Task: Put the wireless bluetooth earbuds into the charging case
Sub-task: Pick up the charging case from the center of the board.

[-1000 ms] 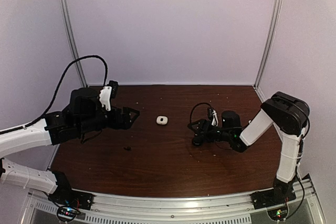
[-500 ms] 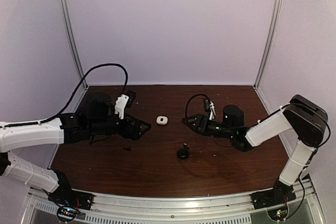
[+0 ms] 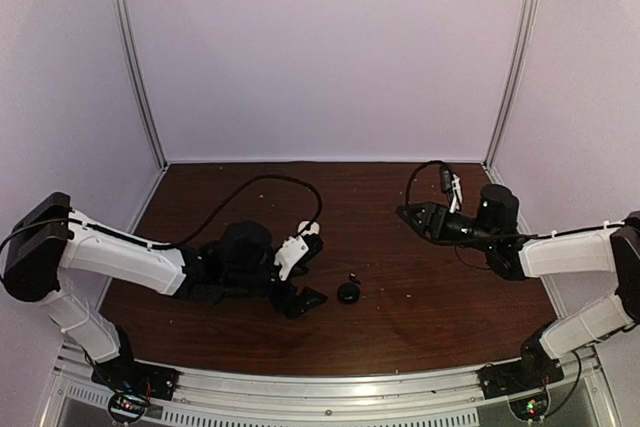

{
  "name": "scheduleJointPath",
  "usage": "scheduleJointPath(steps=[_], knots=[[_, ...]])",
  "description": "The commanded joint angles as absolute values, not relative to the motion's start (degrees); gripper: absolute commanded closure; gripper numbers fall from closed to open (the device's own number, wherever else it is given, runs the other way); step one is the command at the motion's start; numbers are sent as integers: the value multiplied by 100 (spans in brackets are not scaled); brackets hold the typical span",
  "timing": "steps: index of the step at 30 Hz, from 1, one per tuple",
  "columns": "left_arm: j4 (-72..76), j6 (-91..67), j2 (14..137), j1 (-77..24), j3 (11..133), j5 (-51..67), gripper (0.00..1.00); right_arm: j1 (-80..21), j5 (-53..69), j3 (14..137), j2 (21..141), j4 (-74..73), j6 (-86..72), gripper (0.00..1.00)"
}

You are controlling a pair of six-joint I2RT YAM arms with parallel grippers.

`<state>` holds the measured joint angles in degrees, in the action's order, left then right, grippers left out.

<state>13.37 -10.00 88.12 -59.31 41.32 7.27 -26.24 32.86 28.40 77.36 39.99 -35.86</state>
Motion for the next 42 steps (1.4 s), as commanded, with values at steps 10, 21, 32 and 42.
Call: scheduleJointPath(steps=[10,21,32,42], knots=[[2350,394,10670,-5984,5096,1166,26,-2070,4080,2195,6866,3922,-3300,20],[2270,485,11532,-5985,5769,1319,38,-1575,4376,1899,6421,4136,-3249,20],[2088,387,11518,-5985,5775,1245,58,-1448,4420,1644,6186,4420,-3253,20],[967,-366,10439,-5930,5855,2043,65,-1653,4693,1436,5555,4644,-2818,17]])
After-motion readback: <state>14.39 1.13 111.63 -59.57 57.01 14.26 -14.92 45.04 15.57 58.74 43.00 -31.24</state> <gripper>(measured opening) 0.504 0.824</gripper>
